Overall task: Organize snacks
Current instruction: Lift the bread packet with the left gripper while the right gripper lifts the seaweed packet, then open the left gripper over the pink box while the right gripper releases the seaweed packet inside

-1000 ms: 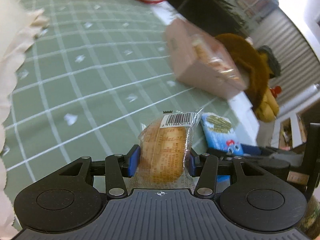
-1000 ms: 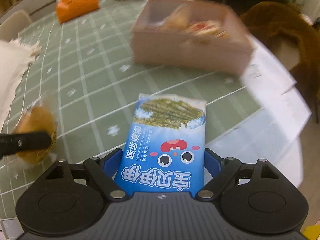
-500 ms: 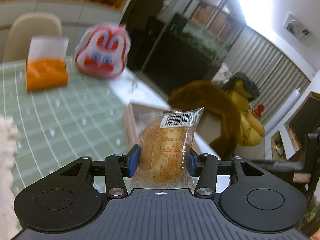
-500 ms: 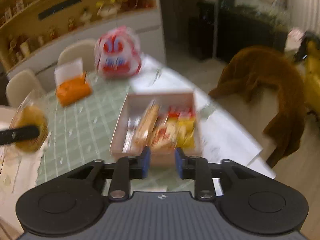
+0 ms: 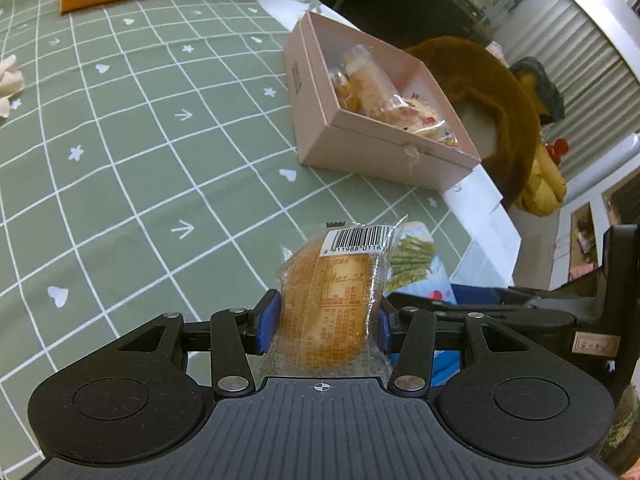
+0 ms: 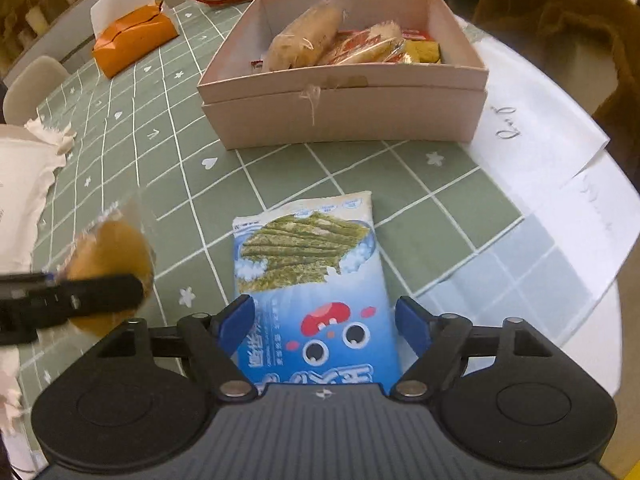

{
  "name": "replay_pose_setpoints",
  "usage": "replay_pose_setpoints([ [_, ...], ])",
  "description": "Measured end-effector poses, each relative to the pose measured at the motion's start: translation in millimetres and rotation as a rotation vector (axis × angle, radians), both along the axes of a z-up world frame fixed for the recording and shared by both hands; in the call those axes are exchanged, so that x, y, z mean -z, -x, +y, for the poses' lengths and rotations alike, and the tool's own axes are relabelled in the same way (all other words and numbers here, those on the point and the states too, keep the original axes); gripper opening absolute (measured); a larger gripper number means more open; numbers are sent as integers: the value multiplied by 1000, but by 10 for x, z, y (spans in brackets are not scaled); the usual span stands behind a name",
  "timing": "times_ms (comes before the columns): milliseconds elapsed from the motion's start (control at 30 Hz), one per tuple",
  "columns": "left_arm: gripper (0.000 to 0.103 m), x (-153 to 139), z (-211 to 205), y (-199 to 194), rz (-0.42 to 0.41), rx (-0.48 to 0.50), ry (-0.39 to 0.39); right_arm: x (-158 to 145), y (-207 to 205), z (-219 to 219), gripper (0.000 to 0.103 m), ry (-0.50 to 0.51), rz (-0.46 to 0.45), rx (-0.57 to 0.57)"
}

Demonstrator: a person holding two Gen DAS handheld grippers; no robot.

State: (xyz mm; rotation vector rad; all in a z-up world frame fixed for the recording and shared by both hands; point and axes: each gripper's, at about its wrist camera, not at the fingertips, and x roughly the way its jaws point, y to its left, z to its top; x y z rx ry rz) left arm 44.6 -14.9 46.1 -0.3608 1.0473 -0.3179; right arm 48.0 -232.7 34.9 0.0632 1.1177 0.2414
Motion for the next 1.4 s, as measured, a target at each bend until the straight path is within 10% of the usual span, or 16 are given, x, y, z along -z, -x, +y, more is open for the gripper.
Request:
replay_pose_setpoints([
  [333, 52, 23, 17, 111, 7, -4, 0, 145, 76, 299, 98, 140, -106, -45],
  [533, 52, 84, 31, 208, 19, -13, -12, 10, 145, 226, 76, 118, -83, -95],
  [1000, 52, -1346, -229, -1177, -327, -23, 142, -2414, -399, -527, 77, 60, -549, 27],
  [1100, 55, -1131, -463, -1751, -269, 1, 233, -2420, -676, -602, 77, 80, -563, 34],
  [1200, 51, -670, -732, -2173, -185, 5, 51, -2207, -922, -659, 77, 56, -500, 45],
  [1400, 54, -417, -511, -2102, -192, -61, 112, -1628, -1345, -827, 78, -5, -365, 75],
])
